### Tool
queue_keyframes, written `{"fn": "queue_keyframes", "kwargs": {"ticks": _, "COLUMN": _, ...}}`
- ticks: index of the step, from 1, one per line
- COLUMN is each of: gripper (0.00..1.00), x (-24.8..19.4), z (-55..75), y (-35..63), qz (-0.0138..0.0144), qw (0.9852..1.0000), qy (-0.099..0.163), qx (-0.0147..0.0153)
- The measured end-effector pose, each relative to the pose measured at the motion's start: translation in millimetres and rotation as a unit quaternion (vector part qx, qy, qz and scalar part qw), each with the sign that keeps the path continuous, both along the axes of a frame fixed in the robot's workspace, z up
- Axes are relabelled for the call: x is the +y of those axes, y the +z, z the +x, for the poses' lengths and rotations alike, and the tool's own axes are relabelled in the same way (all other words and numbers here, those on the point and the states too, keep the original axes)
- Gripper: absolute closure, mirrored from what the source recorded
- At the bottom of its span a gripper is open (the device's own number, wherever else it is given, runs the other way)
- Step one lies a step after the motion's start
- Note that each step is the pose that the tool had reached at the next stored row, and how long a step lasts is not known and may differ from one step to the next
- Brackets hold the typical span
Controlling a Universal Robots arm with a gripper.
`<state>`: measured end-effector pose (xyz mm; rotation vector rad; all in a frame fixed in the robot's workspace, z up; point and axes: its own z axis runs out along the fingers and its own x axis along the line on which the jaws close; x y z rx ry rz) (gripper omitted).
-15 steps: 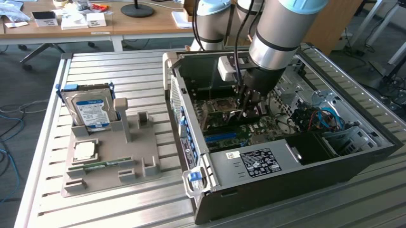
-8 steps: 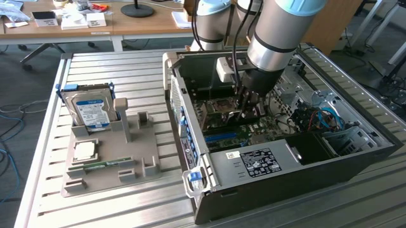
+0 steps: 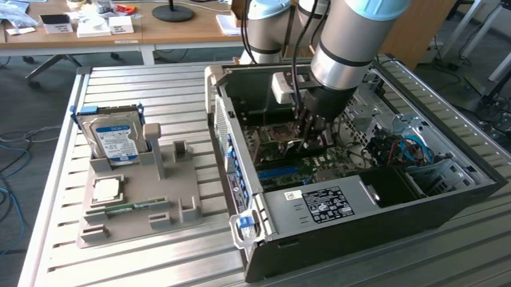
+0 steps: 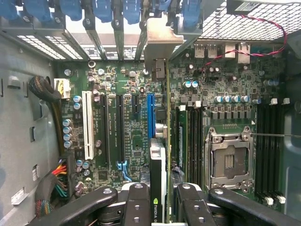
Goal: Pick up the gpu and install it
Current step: 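Insert the gpu into the slot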
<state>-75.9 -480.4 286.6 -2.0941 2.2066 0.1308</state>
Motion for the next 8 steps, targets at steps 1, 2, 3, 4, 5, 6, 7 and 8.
{"fn": "queue_keyframes", "kwargs": {"ticks": 1, "gripper": 0.73, "x": -0.1, "z": -0.4, "y": 0.1, "qz": -0.0001, "qw": 1.0000, "qy": 0.000, "qx": 0.0000}}
{"fn": "queue_keyframes", "kwargs": {"ticks": 2, "gripper": 0.73, "x": -0.1, "z": -0.9, "y": 0.1, "qz": -0.0001, "qw": 1.0000, "qy": 0.000, "qx": 0.0000}}
{"fn": "queue_keyframes", "kwargs": {"ticks": 3, "gripper": 0.73, "x": -0.1, "z": -0.9, "y": 0.1, "qz": -0.0001, "qw": 1.0000, "qy": 0.000, "qx": 0.0001}}
{"fn": "queue_keyframes", "kwargs": {"ticks": 4, "gripper": 0.73, "x": -0.1, "z": -1.0, "y": 0.0, "qz": -0.0001, "qw": 1.0000, "qy": 0.000, "qx": 0.0001}}
{"fn": "queue_keyframes", "kwargs": {"ticks": 5, "gripper": 0.73, "x": -0.1, "z": -1.1, "y": -0.5, "qz": -0.0001, "qw": 1.0000, "qy": 0.000, "qx": 0.0000}}
{"fn": "queue_keyframes", "kwargs": {"ticks": 6, "gripper": 0.73, "x": -0.1, "z": -1.1, "y": -0.9, "qz": -0.0001, "qw": 1.0000, "qy": 0.000, "qx": 0.0000}}
{"fn": "queue_keyframes", "kwargs": {"ticks": 7, "gripper": 0.73, "x": -0.1, "z": -1.2, "y": -1.1, "qz": -0.0002, "qw": 1.0000, "qy": 0.000, "qx": 0.0001}}
{"fn": "queue_keyframes", "kwargs": {"ticks": 8, "gripper": 0.73, "x": -0.1, "z": -1.1, "y": -1.1, "qz": -0.0002, "qw": 1.0000, "qy": 0.000, "qx": 0.0001}}
